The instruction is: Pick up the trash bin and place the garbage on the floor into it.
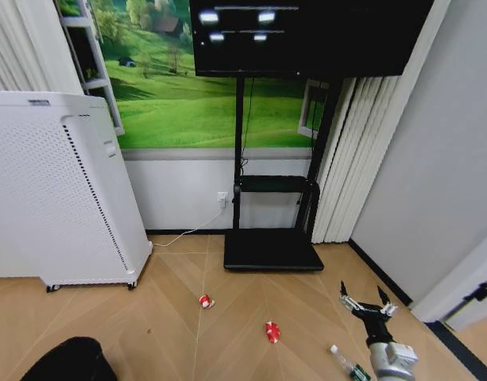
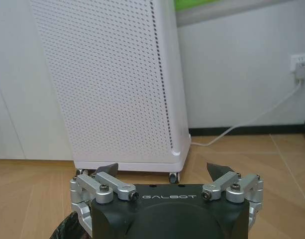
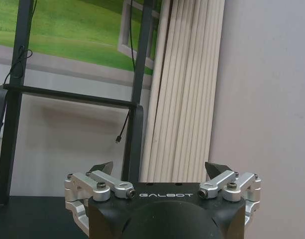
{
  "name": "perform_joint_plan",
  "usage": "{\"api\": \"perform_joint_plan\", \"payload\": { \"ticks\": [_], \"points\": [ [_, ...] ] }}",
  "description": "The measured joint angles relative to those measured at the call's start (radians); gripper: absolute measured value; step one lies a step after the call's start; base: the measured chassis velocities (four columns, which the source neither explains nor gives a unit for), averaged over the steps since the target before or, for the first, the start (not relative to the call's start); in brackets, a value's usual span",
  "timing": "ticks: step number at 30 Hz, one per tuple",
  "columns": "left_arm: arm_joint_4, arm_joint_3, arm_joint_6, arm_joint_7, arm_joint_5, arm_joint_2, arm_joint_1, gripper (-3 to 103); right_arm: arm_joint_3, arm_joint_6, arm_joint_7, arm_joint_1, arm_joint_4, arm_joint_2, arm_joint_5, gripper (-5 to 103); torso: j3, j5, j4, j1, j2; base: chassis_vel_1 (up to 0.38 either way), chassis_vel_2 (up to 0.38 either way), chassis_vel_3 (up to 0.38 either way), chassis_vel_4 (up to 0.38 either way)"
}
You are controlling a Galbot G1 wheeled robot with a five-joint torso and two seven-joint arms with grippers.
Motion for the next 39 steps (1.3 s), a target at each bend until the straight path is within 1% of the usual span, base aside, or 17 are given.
{"api": "perform_joint_plan", "payload": {
  "ticks": [1,4,6,10,11,13,15,16,17,19,20,22,23,26,32,37,39],
  "points": [
    [0.0,0.0,0.0,0.0,0.0,0.0,0.0,102,0.0,0.0,0.0,0.0,0.0,0.0,0.0,100,0.0,0.0,0.0,0.0,0.0,0.0,0.0,0.0,0.0],
    [0.032,0.004,-0.078,-0.037,-0.111,-0.017,0.032,99,-0.001,-0.001,0.001,0.009,-0.009,-0.004,0.007,100,0.0,-0.0002,0.0002,0.0,0.001,0.0,0.0,0.0,0.0],
    [0.034,0.004,-0.081,-0.043,-0.12,-0.018,0.035,99,-0.001,-0.001,0.001,0.009,-0.01,-0.004,0.007,100,0.0,-0.0003,0.0003,0.0,0.001,0.0,0.0,0.0,0.0],
    [0.036,0.038,-0.123,-0.156,-0.276,-0.04,0.105,98,-0.011,-0.012,0.001,0.029,-0.024,-0.018,0.018,100,0.001,-0.0002,0.0003,0.0,0.001,0.0,0.0,0.0,0.0],
    [0.036,0.038,-0.123,-0.156,-0.276,-0.04,0.105,98,-0.011,-0.012,0.001,0.029,-0.024,-0.018,0.018,100,0.001,-0.0002,0.0003,0.0,0.001,0.0,0.0,0.0,0.0],
    [0.025,0.067,-0.087,-0.178,-0.419,-0.05,0.125,98,-0.017,-0.016,0.001,0.039,-0.033,-0.021,0.023,100,0.001,0.0,0.0006,0.001,0.002,0.0,0.0,0.0,0.0],
    [0.008,0.076,-0.051,-0.146,-0.544,-0.052,0.125,97,-0.021,-0.017,0.0,0.043,-0.043,-0.022,0.026,100,0.001,-0.0003,0.0003,0.001,0.002,0.0,0.0,0.0,0.0],
    [0.008,0.076,-0.051,-0.146,-0.544,-0.052,0.125,97,-0.021,-0.017,0.0,0.043,-0.043,-0.022,0.026,100,0.001,-0.0003,0.0003,0.001,0.002,0.0,0.0,0.0,0.0],
    [-0.003,0.076,-0.032,-0.131,-0.597,-0.052,0.125,97,-0.022,-0.017,0.0,0.045,-0.046,-0.022,0.027,100,0.001,-0.0003,0.0002,0.001,0.002,0.0,0.0,0.0,0.0],
    [-0.037,0.06,0.043,-0.115,-0.777,-0.051,0.122,96,-0.022,-0.016,-0.002,0.049,-0.055,-0.024,0.035,100,0.002,-0.0002,0.0001,0.001,0.002,0.0,0.0,0.0,0.0],
    [-0.037,0.06,0.043,-0.115,-0.777,-0.051,0.122,96,-0.022,-0.016,-0.002,0.049,-0.055,-0.024,0.035,100,0.002,-0.0002,0.0001,0.001,0.002,0.0,0.0,0.0,0.0],
    [-0.054,0.031,0.101,-0.139,-0.876,-0.05,0.12,94,-0.016,-0.013,-0.002,0.05,-0.066,-0.026,0.042,100,0.002,-0.0001,0.0002,0.001,0.002,0.0,0.0,0.0,0.0],
    [-0.054,0.031,0.101,-0.139,-0.876,-0.05,0.12,94,-0.016,-0.013,-0.002,0.05,-0.066,-0.026,0.042,100,0.002,-0.0001,0.0002,0.001,0.002,0.0,0.0,0.0,0.0],
    [-0.076,-0.019,0.163,-0.183,-0.99,-0.052,0.141,88,-0.004,-0.001,-0.005,0.047,-0.095,-0.033,0.055,100,0.002,-0.0001,0.0002,0.001,0.003,0.0,0.0,0.0,0.0],
    [-0.084,-0.039,0.176,-0.243,-1.045,-0.063,0.152,85,0.0,0.003,-0.007,0.054,-0.115,-0.036,0.066,100,0.002,-0.0003,0.0003,0.001,0.003,0.0,0.0,0.0,0.0],
    [-0.096,-0.163,0.194,-0.302,-1.108,-0.069,0.149,85,-0.003,0.01,-0.01,0.063,-0.141,-0.039,0.072,100,0.002,0.0001,0.0003,0.001,0.003,0.0,0.0,0.0,0.0],
    [-0.066,-0.248,0.233,-0.311,-1.124,-0.058,0.13,86,-0.008,0.015,-0.013,0.068,-0.156,-0.041,0.075,100,0.002,-0.0004,0.0003,0.001,0.003,0.0,0.0,0.0,0.0]
  ]
}}
